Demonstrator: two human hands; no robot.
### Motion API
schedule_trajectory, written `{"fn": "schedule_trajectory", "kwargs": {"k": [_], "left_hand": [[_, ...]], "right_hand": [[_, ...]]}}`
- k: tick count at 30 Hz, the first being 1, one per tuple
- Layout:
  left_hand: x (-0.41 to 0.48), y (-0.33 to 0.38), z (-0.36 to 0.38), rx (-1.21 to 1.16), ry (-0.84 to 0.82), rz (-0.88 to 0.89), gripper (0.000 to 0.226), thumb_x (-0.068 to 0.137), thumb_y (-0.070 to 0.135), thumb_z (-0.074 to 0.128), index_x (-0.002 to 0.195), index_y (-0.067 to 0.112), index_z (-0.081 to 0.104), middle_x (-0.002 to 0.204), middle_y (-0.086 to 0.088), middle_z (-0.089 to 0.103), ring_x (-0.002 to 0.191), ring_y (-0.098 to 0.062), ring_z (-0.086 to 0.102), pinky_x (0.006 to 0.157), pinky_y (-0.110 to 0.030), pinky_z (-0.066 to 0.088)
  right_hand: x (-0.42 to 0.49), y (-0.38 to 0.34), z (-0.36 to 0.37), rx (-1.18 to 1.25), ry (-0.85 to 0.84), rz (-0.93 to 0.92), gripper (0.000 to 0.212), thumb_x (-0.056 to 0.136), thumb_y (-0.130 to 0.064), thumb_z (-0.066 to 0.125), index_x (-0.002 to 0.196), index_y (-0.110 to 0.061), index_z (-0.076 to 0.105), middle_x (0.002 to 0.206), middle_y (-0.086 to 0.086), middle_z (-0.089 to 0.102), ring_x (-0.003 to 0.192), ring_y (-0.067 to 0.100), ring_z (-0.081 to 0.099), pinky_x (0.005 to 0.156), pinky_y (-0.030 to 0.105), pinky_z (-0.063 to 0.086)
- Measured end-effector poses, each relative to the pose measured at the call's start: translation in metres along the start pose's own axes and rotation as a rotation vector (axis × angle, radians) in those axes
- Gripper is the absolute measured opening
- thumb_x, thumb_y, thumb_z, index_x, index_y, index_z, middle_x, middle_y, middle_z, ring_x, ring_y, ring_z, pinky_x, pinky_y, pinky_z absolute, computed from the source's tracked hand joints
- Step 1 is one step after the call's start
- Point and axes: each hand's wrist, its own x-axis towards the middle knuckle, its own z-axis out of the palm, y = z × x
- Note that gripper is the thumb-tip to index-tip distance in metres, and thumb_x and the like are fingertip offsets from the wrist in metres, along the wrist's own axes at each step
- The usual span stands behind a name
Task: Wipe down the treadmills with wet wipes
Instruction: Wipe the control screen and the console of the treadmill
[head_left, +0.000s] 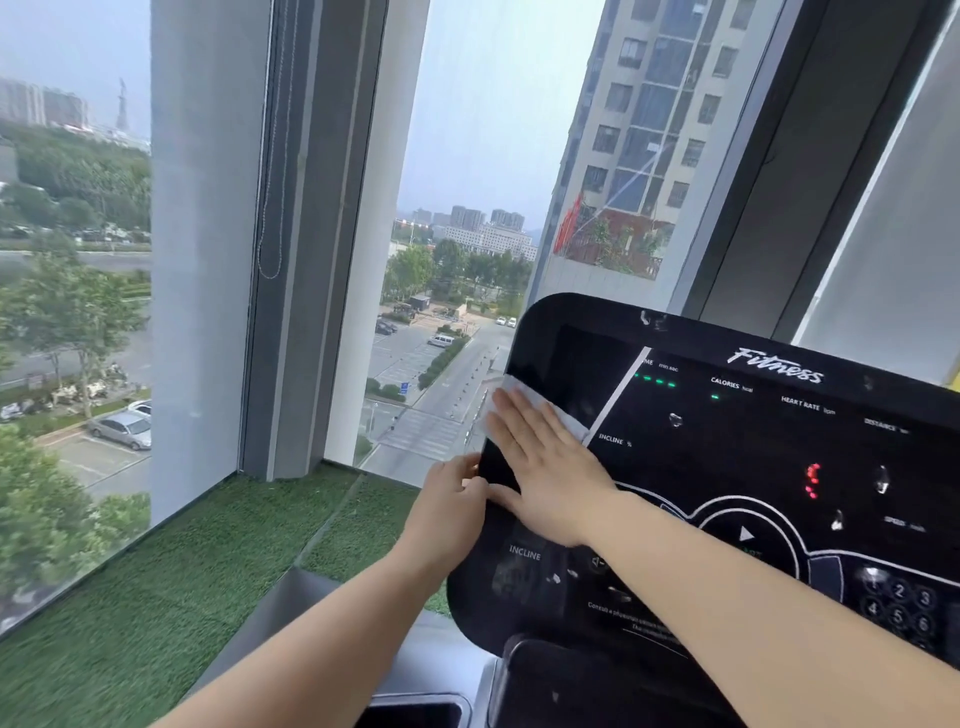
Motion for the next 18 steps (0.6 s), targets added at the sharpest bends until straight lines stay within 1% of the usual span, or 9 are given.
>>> {"fn": "schedule_trajectory", "kwargs": {"k": [2,3,4,6,9,11,14,16,18], "left_hand": [[-0.006,0.007,-0.002,-0.006,-0.003,-0.01,0.063,0.067,0.044,0.034,0.126,0.037,0.055,0.123,0.004,0.057,0.113,-0.013,0.056,0.099,-0.043,0.046],[-0.014,0.015,-0.005,-0.01,-0.007,-0.004,0.059,0.071,0.041,0.035,0.126,0.037,0.054,0.124,0.005,0.056,0.114,-0.011,0.055,0.1,-0.042,0.045],[-0.018,0.019,-0.005,-0.014,-0.016,-0.008,0.054,0.076,0.038,0.036,0.127,0.036,0.053,0.125,0.006,0.055,0.115,-0.01,0.054,0.101,-0.041,0.043],[-0.025,0.029,-0.007,-0.036,-0.007,-0.015,0.048,0.083,0.036,0.036,0.128,0.031,0.053,0.127,0.005,0.054,0.116,-0.01,0.053,0.102,-0.041,0.042],[-0.025,0.036,-0.008,-0.077,0.019,-0.026,0.034,0.097,0.028,0.038,0.128,0.022,0.052,0.126,0.005,0.055,0.115,-0.01,0.051,0.101,-0.033,0.04],[-0.024,0.039,-0.008,-0.091,0.025,-0.028,0.033,0.1,0.024,0.038,0.132,0.02,0.049,0.123,0.006,0.053,0.111,-0.008,0.05,0.094,-0.027,0.039],[-0.021,0.045,-0.008,-0.122,0.023,-0.031,0.031,0.099,0.023,0.041,0.129,0.024,0.05,0.117,0.008,0.057,0.103,-0.008,0.058,0.091,-0.031,0.047],[-0.019,0.05,-0.007,-0.172,0.031,-0.045,0.027,0.098,0.02,0.042,0.121,0.026,0.054,0.11,0.009,0.061,0.095,-0.006,0.061,0.083,-0.029,0.051],[-0.016,0.056,-0.005,-0.179,0.047,-0.043,0.029,0.097,0.02,0.042,0.124,0.025,0.053,0.113,0.008,0.06,0.099,-0.007,0.058,0.085,-0.029,0.048]], "right_hand": [[0.004,0.014,-0.006,0.0,0.0,-0.057,0.07,0.075,-0.066,-0.023,0.124,-0.021,-0.045,0.134,-0.001,-0.052,0.123,0.015,-0.05,0.107,0.034,-0.03],[0.007,0.02,-0.012,0.0,-0.012,-0.065,0.065,0.083,-0.063,-0.016,0.127,-0.023,-0.042,0.136,-0.003,-0.05,0.124,0.014,-0.049,0.109,0.033,-0.028],[0.009,0.025,-0.017,0.007,-0.031,-0.054,0.062,0.092,-0.06,-0.006,0.13,-0.023,-0.038,0.138,-0.003,-0.047,0.126,0.013,-0.047,0.111,0.034,-0.026],[0.014,0.026,-0.024,0.04,-0.035,-0.002,0.063,0.099,-0.055,0.007,0.134,-0.022,-0.034,0.142,-0.002,-0.044,0.13,0.013,-0.044,0.112,0.036,-0.024],[0.014,0.014,-0.023,0.059,-0.046,0.011,0.067,0.097,-0.058,0.007,0.134,-0.019,-0.033,0.14,-0.001,-0.046,0.131,0.016,-0.043,0.112,0.039,-0.024],[0.012,0.015,-0.021,0.029,-0.069,-0.041,0.067,0.097,-0.058,0.008,0.134,-0.02,-0.032,0.141,-0.001,-0.044,0.132,0.015,-0.042,0.113,0.038,-0.023],[0.016,0.036,-0.03,0.043,-0.078,-0.069,0.064,0.099,-0.055,0.011,0.134,-0.024,-0.032,0.142,-0.005,-0.042,0.13,0.01,-0.042,0.112,0.034,-0.024],[0.021,0.046,-0.036,0.085,-0.053,-0.01,0.064,0.1,-0.053,0.012,0.137,-0.023,-0.031,0.145,-0.004,-0.042,0.131,0.009,-0.042,0.112,0.033,-0.025],[0.023,0.043,-0.037,0.104,-0.038,0.038,0.066,0.099,-0.055,0.009,0.138,-0.021,-0.032,0.144,-0.002,-0.043,0.132,0.012,-0.042,0.111,0.035,-0.025]]}}
